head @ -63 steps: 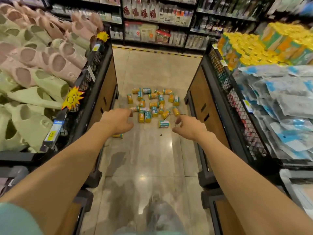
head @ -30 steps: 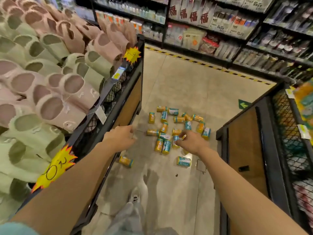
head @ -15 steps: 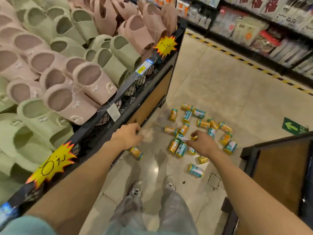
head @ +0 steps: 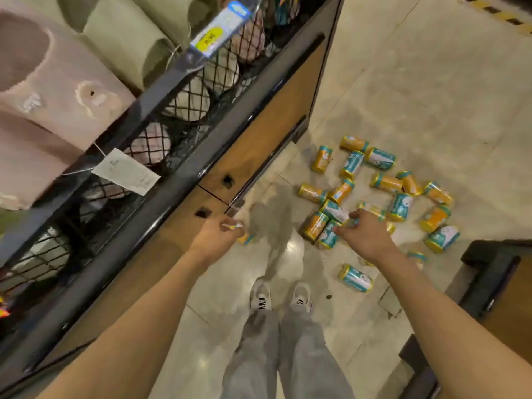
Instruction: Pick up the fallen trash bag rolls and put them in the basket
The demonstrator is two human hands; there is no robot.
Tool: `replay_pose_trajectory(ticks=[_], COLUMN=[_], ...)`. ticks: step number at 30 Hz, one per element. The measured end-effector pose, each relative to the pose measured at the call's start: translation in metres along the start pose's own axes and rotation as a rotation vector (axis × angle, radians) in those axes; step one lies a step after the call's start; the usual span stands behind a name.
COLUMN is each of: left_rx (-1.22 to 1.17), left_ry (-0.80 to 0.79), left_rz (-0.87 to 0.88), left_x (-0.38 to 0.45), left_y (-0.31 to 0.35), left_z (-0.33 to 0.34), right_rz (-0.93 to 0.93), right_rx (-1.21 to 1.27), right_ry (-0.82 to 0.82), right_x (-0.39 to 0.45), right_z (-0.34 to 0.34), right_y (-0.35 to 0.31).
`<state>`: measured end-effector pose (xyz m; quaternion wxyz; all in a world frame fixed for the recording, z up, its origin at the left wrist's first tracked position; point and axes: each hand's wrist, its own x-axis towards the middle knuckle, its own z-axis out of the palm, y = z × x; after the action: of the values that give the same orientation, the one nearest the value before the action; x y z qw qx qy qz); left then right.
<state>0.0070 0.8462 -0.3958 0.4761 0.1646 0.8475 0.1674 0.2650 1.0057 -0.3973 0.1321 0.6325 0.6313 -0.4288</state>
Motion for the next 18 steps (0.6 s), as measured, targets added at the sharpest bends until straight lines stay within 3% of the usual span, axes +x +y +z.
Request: replay_pose_trajectory(ticks=[5,9,18], left_rx=[-0.322,-0.427,-0.603], left_ry=[0.054,0.041,0.051], left_rz=[-0.214,-0.324,-0.497], left_x=[0.091,0.17,0.334], left_y=[-0.049,-0.101,-0.198], left_z=[0.055,0.096,0.185], right_rz=[0.15,0.306,0.36], right_rx=[0.282,0.517,0.611], right_ry=[0.011,0.03,0.083], right_x=[0.085,0.167,0.314], right_z=[0.068,0.133,0.239], right_y=[0.037,0.079,0.14])
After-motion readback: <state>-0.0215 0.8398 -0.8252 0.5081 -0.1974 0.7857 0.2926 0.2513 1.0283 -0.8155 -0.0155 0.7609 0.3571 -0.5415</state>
